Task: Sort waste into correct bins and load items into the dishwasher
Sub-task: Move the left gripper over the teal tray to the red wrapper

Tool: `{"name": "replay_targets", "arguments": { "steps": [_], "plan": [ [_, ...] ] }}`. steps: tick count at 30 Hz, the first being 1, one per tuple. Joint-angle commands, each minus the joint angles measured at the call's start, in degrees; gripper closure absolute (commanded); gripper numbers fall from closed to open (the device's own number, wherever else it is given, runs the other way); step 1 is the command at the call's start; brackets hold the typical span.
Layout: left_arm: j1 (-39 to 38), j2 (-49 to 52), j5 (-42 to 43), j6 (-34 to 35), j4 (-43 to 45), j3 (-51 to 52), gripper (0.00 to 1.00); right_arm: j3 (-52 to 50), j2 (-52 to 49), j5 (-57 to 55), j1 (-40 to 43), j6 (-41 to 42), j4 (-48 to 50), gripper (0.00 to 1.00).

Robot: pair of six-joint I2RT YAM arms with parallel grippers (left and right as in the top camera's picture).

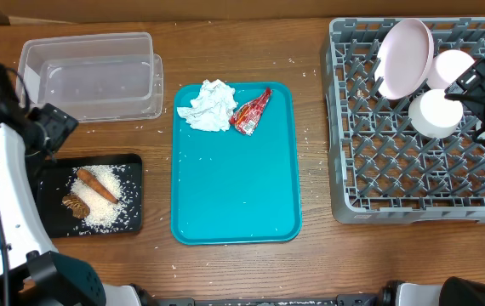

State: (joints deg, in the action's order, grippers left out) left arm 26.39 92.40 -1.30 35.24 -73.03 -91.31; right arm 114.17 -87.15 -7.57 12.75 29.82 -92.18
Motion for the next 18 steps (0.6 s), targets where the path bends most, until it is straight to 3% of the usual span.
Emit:
{"name": "replay_targets", "arguments": {
  "steps": [1,8,16,18],
  "plan": [
    [3.4,0.4,-1.5,3.6,-0.2,-0.2,0.00,0.6,0.4,-0.5,0.2,0.2,0.3,0.00],
    [7.5,1.0,-1.4,3.6,-1.0,0.5,0.00,0.6,0.4,0.1,0.2,0.3,0.5,0.00],
    [7.0,1.0,5.0,3.4,-1.5,0.5,0.00,0.6,0.4,0.1,0.2,0.2,0.7,0.00],
    [7.0,1.0,10.5,0.0,-2.9,0.5,0.01,0.6,0.4,0.1,0.2,0.2,0.7,0.00]
  ]
}}
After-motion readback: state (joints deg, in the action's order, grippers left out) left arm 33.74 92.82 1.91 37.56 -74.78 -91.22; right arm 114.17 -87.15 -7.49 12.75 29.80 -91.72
